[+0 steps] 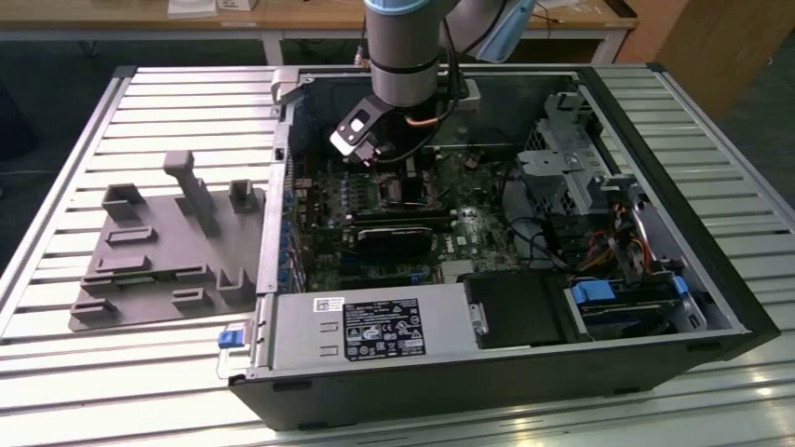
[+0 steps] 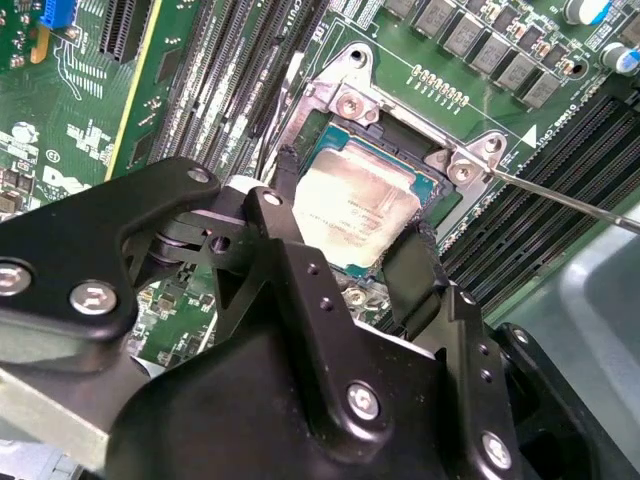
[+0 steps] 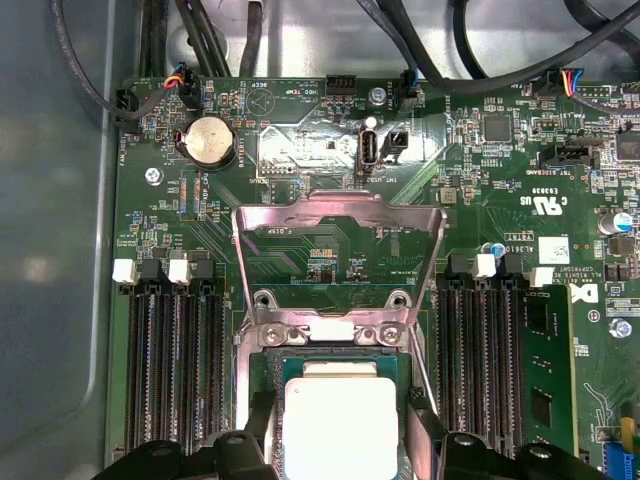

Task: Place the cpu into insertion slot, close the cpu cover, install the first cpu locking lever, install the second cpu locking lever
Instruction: 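Place the cpu into insertion slot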

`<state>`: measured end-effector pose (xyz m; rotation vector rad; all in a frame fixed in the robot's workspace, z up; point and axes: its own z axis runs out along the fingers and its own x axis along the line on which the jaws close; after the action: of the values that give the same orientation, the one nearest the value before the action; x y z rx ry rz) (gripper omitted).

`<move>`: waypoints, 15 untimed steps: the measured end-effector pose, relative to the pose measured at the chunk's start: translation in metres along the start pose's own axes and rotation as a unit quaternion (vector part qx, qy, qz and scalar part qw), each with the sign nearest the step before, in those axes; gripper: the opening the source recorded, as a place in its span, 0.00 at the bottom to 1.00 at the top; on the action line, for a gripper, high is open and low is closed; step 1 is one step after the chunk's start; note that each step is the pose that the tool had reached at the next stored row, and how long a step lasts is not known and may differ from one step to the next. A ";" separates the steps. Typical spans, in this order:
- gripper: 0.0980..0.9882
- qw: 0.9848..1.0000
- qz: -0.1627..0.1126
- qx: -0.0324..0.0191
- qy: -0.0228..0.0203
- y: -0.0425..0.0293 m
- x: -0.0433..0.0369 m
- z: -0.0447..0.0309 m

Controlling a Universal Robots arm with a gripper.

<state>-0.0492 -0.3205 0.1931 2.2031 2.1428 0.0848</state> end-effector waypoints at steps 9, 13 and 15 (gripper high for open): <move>0.58 1.000 0.000 0.000 0.000 0.0001 0.0000 -0.0004; 0.58 1.000 0.000 0.000 0.000 0.0001 0.0000 -0.0006; 0.58 1.000 0.000 0.000 0.000 0.0001 0.0000 -0.0011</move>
<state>-0.0492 -0.3205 0.1942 2.2031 2.1428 0.0843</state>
